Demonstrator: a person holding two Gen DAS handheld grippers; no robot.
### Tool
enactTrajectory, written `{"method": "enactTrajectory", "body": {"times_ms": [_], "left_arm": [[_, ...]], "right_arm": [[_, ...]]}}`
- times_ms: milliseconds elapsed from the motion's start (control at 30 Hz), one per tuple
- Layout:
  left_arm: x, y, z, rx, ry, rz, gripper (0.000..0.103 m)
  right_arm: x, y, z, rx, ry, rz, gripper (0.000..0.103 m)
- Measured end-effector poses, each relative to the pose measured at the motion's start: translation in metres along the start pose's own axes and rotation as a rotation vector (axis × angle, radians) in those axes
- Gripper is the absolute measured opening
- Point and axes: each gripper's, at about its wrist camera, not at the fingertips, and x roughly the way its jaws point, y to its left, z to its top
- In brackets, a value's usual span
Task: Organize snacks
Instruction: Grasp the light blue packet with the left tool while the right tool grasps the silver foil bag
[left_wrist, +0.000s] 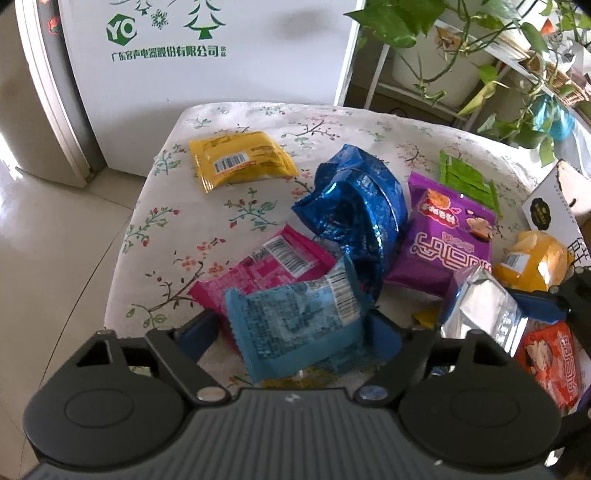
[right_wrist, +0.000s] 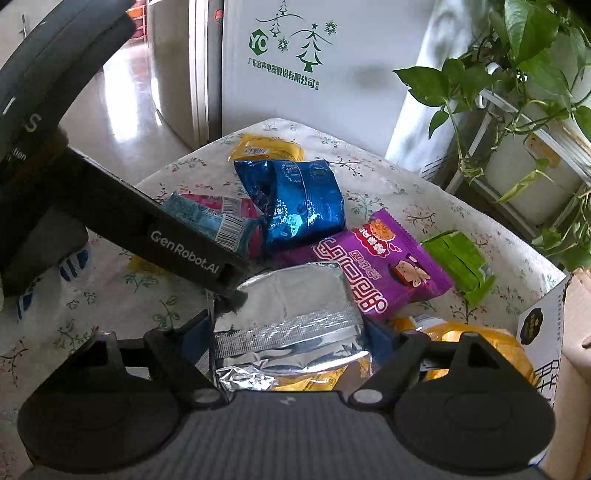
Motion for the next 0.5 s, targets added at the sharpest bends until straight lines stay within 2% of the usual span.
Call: {"method": "enactTrajectory", "body": {"times_ms": [200, 500], "left_arm": [[-0.005, 0.006, -0.002, -0.027, -0.023, -0.018, 0.065], [-0.018, 0.016, -0.007, -0.058, -0.035, -0.046, 0.050]], "right_arm": [[-0.004, -0.002, -0.003, 0.033, -0.001, 0.007, 0.086], [-0.010, -0.004, -0.005, 0.061, -0.010, 0.019, 0.084]]}}
